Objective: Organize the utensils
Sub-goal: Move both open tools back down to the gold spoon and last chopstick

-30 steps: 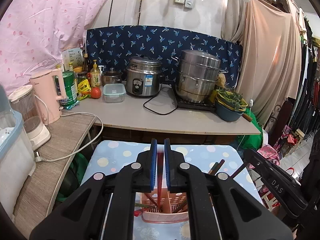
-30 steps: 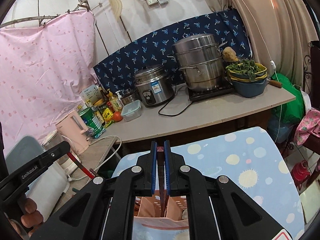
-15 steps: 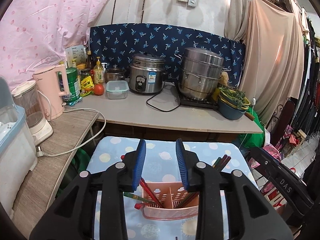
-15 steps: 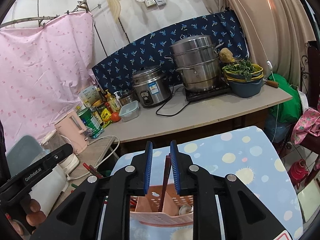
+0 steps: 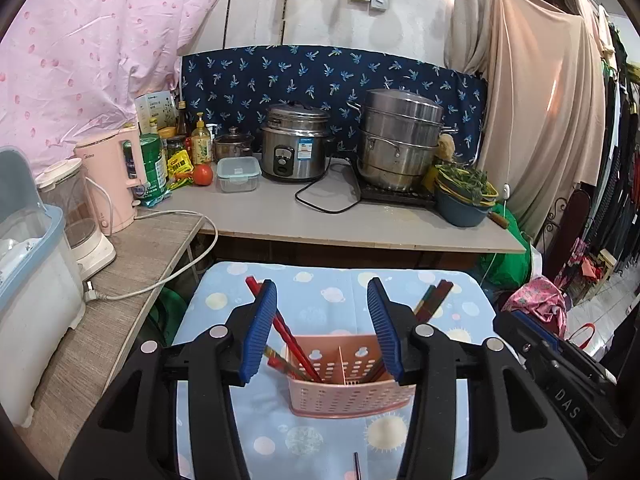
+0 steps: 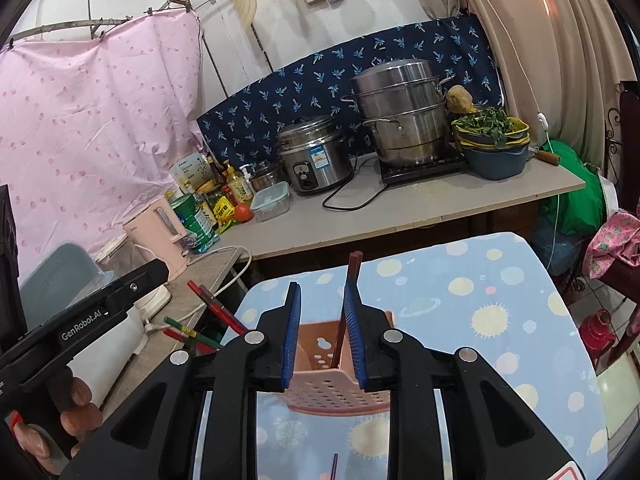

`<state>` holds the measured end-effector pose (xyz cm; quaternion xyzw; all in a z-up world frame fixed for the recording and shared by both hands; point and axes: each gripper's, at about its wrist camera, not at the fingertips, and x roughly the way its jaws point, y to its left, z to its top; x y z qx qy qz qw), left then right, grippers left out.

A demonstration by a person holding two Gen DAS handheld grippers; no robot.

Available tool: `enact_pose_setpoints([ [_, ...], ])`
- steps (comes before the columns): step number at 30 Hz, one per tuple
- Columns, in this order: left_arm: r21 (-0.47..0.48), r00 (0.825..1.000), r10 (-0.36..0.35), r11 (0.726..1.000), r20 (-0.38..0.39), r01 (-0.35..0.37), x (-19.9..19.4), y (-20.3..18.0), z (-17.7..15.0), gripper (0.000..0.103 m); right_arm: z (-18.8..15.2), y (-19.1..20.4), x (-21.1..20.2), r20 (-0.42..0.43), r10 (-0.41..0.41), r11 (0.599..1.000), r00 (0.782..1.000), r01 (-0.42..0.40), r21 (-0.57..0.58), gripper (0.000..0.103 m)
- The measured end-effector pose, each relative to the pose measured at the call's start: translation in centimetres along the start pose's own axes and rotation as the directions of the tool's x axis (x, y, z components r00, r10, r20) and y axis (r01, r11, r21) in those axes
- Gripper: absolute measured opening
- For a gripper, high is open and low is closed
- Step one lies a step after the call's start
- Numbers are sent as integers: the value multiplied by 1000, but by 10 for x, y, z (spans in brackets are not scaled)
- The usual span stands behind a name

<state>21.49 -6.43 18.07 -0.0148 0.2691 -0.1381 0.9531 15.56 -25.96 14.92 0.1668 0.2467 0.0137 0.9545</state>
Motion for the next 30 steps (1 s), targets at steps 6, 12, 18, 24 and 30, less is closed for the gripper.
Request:
enact_pose_setpoints([
  [6, -9, 1000, -4, 1000, -26, 4, -9, 0, -19, 45, -24, 1, -12, -34, -4, 1000, 999, 4, -13, 25],
  [12, -5, 998, -8, 1000, -64, 8, -17, 1, -46, 45, -56, -2, -24, -90, -7, 1000, 996, 5, -20, 25],
  [18, 0, 990, -5, 1000, -139, 5, -19, 6, -84, 45, -101, -4, -31, -185, -21, 999, 982, 14, -41, 25],
  [24, 10, 975, 0, 1000, -224, 3, -19, 9, -124, 45, -148, -5, -37, -279, -37, 998, 960, 20, -65, 25],
  [30, 12, 951, 5, 1000, -310, -2, -17, 14, -164, 45, -204, 0, -41, -396, -37, 995, 917, -2, -97, 25],
])
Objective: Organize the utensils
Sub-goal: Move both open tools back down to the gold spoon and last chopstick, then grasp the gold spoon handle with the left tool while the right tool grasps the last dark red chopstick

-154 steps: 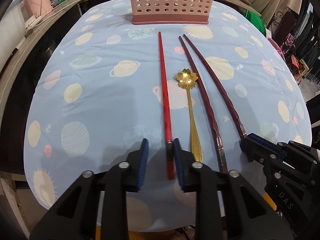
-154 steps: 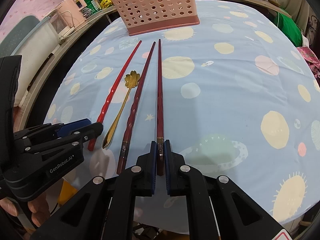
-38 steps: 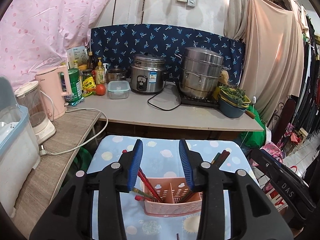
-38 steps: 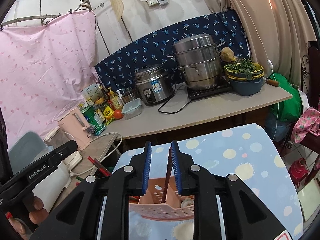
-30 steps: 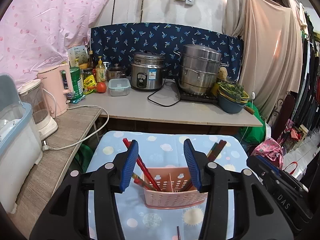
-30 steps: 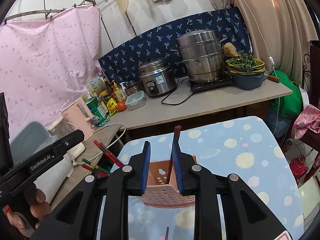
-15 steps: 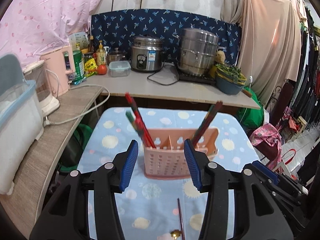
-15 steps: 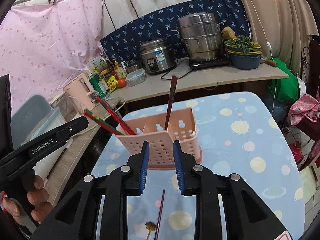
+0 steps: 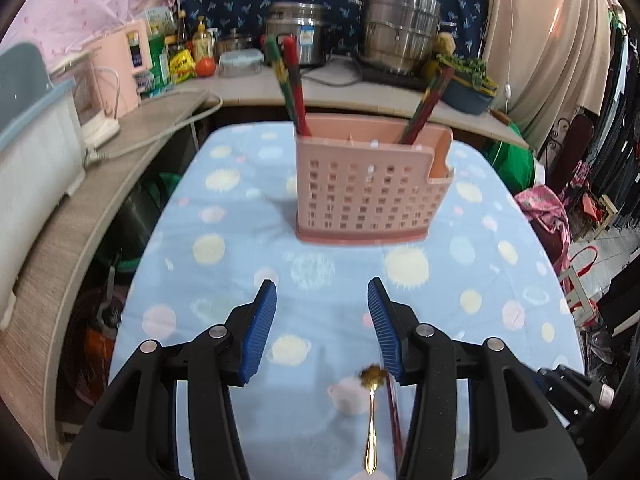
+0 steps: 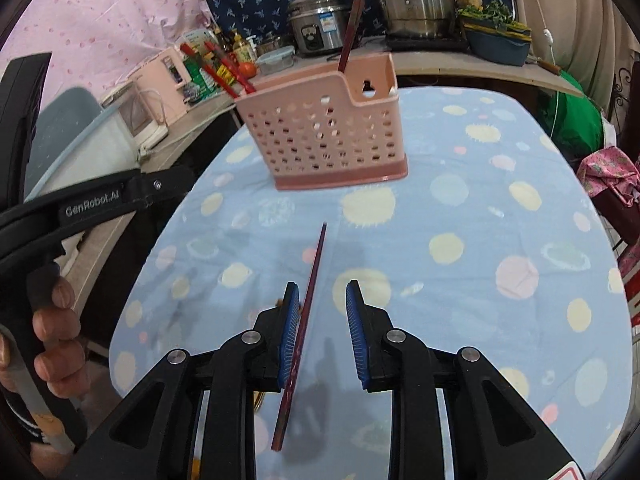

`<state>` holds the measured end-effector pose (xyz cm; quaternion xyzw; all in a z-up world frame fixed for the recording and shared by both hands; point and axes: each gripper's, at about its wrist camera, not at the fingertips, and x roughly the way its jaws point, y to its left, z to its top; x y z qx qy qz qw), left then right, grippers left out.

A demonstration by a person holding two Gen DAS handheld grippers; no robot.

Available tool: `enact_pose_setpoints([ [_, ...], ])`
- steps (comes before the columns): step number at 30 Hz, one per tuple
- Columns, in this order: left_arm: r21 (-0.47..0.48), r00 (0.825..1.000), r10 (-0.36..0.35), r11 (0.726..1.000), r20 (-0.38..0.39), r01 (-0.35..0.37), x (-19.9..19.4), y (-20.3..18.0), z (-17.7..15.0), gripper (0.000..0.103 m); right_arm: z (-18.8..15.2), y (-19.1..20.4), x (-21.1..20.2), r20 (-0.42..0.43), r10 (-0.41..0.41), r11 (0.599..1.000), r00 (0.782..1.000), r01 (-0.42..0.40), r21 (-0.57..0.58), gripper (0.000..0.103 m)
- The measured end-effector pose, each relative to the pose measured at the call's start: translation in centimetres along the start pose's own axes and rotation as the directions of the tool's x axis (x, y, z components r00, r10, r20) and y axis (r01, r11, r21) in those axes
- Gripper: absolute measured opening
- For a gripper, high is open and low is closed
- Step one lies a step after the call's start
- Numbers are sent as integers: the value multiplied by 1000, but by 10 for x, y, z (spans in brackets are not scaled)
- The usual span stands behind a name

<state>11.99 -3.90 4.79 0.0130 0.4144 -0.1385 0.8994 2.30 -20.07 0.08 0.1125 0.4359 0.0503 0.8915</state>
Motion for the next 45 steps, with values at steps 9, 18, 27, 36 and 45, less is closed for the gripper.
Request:
enact_pose_setpoints([
  [9, -16, 993, 13, 1000, -120, -15, 21, 13, -49, 45, -52, 16, 24, -132, 21, 999, 991, -27, -45, 25],
  [18, -32, 980, 22, 999, -197, -29, 30, 24, -81, 45, -68, 28, 38, -185, 23, 996, 983, -39, -82, 25],
  [27, -42, 972, 20, 999, -235, -31, 32, 29, -96, 45, -76, 33, 39, -176, -32, 992, 984, 10, -124, 16],
  [36, -18, 965, -8, 1000, -261, 3, 34, 18, -104, 51, -72, 17, 39, -155, -50, 997, 987, 40, -70, 7],
  [45, 20, 951, -72, 996, -301, 82, 37, -7, -114, 53, -61, -15, 30, -120, -80, 996, 990, 85, 37, 7],
])
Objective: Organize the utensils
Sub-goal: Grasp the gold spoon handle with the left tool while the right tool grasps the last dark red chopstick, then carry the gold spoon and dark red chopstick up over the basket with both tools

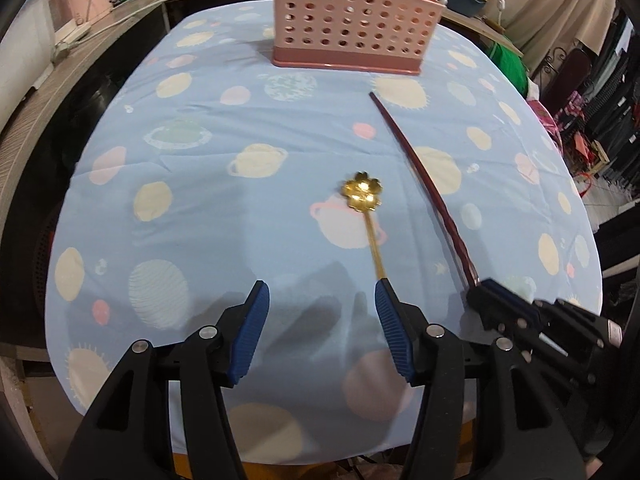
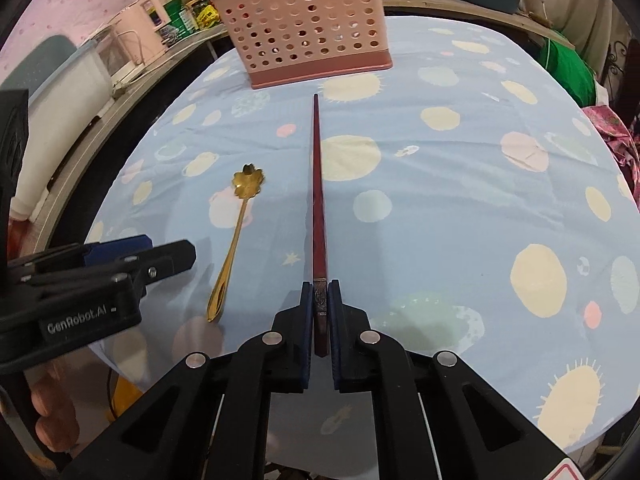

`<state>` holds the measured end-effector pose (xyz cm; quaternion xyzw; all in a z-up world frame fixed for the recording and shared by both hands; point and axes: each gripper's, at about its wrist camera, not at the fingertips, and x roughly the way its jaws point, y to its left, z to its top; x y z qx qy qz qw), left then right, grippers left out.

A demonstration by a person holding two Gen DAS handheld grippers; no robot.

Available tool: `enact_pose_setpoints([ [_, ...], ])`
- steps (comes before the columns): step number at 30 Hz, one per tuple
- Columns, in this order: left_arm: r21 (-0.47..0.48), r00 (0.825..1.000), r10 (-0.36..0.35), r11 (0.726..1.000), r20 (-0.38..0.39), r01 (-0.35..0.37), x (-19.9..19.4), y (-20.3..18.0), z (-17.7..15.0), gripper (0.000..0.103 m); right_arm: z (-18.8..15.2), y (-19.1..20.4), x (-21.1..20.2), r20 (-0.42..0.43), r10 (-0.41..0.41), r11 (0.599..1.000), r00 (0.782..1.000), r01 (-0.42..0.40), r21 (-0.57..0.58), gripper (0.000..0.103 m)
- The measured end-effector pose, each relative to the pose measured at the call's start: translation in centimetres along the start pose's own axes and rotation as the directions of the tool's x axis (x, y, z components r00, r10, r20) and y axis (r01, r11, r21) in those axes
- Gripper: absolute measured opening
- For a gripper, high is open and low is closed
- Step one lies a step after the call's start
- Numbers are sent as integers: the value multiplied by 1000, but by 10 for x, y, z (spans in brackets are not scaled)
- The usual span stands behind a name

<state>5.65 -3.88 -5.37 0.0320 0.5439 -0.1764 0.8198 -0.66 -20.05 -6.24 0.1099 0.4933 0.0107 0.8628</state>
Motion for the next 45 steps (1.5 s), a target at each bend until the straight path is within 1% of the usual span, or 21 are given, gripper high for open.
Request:
enact_pose_setpoints([
  [1, 4, 1000, -13, 1000, -8, 13, 2, -3, -1, 55, 0, -2, 0, 0, 1, 1000, 1000, -1, 10, 7],
  [6, 29, 998, -51, 998, -40, 52, 10, -17, -6, 55, 0, -10, 1, -3, 0, 999, 1000, 0, 36, 7],
  [9, 35, 996, -58, 998, -61, 60, 15, -21, -10, 54, 0, -11, 1, -4, 0, 999, 1000, 0, 40, 7],
  [13, 43, 997, -49, 998, -52, 51, 13, -23, -14, 46, -1, -11, 2, -5, 3, 999, 1000, -3, 42, 7],
  [14, 46, 998, -46, 998, -51, 49, 12, -24, -16, 41, -1, -11, 2, -5, 4, 999, 1000, -4, 41, 7],
  [15, 50, 998, -45, 998, -51, 48, 12, -25, -17, 38, -1, -11, 2, -5, 5, 999, 1000, -5, 42, 7],
  [18, 58, 998, -40, 997, -49, 43, 11, -25, -18, 24, -1, -11, 2, -5, 8, 999, 1000, -7, 41, 7],
  [19, 54, 998, -43, 998, -50, 46, 12, -24, -18, 13, -2, -11, 2, -6, 8, 999, 1000, -8, 40, 7],
  [20, 49, 997, -48, 997, -53, 51, 11, -22, -18, 10, -2, -10, 2, -5, 9, 999, 1000, -9, 40, 7],
  [24, 34, 997, -62, 997, -53, 64, 10, -20, -17, 10, -1, -10, -1, 2, 12, 999, 1000, -12, 40, 7],
  [29, 14, 998, -60, 998, -14, 60, -4, -14, -10, 10, 3, -11, -12, 26, 19, 999, 999, -20, 43, 7],
  [35, -14, 996, -58, 998, 62, 59, -31, -5, 6, 10, 15, -11, -32, 86, 31, 998, 996, -35, 50, 7],
  [40, -24, 991, -62, 998, 116, 65, -50, 0, 22, 9, 32, -16, -52, 153, 37, 997, 988, -47, 60, 7],
  [42, -31, 988, -61, 997, 139, 66, -58, 3, 29, 9, 42, -18, -62, 183, 41, 996, 982, -54, 66, 7],
  [44, -35, 986, -57, 997, 156, 63, -63, 5, 36, 1, 51, -19, -70, 212, 45, 996, 976, -61, 69, 7],
  [45, -37, 985, -54, 997, 167, 60, -67, 7, 40, 1, 55, -20, -74, 226, 45, 996, 973, -62, 69, 7],
])
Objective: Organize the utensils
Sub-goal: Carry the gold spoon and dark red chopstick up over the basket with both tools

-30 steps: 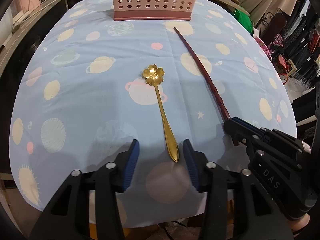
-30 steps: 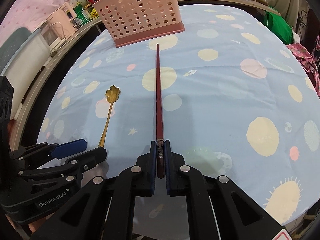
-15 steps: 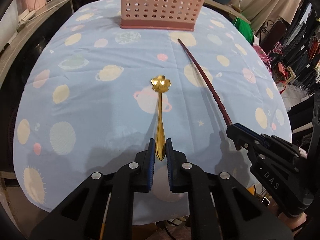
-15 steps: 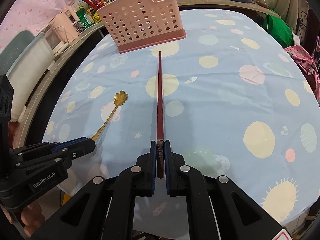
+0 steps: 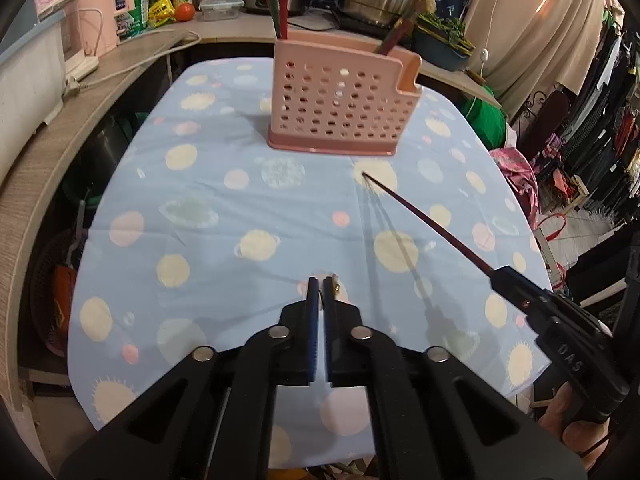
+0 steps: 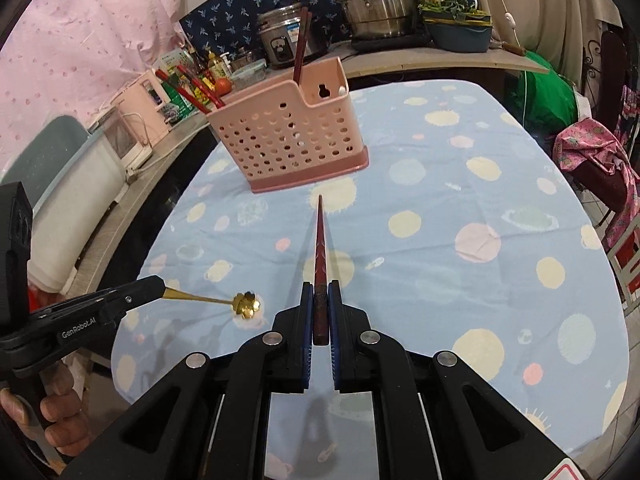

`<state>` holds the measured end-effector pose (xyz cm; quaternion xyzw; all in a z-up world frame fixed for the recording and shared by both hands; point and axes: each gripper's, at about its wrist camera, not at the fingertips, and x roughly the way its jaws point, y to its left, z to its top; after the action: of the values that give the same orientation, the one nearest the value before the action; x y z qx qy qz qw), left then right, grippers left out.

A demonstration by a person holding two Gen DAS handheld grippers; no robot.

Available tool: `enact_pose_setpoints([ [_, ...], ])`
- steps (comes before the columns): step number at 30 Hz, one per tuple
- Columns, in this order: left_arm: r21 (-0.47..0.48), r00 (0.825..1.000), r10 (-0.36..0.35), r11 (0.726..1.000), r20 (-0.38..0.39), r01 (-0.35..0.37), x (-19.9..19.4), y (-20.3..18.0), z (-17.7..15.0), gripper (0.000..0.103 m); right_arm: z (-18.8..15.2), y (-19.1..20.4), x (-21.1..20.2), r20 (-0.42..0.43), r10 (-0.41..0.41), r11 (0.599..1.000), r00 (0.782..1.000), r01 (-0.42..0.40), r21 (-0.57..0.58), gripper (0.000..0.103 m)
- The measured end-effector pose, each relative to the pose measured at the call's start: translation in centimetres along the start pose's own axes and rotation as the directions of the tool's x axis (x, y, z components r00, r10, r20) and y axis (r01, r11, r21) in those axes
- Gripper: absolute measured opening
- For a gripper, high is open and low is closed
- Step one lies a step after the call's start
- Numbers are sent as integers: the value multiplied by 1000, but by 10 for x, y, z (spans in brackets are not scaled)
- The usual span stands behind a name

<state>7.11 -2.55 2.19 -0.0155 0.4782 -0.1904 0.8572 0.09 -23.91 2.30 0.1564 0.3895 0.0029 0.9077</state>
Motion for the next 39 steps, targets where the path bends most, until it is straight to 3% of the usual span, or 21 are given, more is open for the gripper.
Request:
enact_pose_setpoints([
  [11, 11, 994, 10, 1000, 113, -11, -22, -2, 53, 1, 65, 5, -23, 133, 66, 998, 989, -66, -1, 7],
  [17, 29, 978, -7, 1000, 208, 1, -41, -9, 95, 1, 105, 16, -33, 213, 97, 995, 972, -94, -28, 7],
  [24, 40, 948, -9, 999, 318, -4, -61, -16, 146, 1, 148, 25, -44, 313, 121, 993, 942, -112, -47, 7],
  [34, 47, 905, 19, 998, 425, -43, -75, -23, 206, 1, 218, 31, -56, 466, 127, 991, 876, -131, -25, 7],
  [39, 48, 902, 47, 996, 430, -75, -64, -23, 226, 1, 246, 35, -46, 495, 118, 991, 861, -130, -10, 7],
])
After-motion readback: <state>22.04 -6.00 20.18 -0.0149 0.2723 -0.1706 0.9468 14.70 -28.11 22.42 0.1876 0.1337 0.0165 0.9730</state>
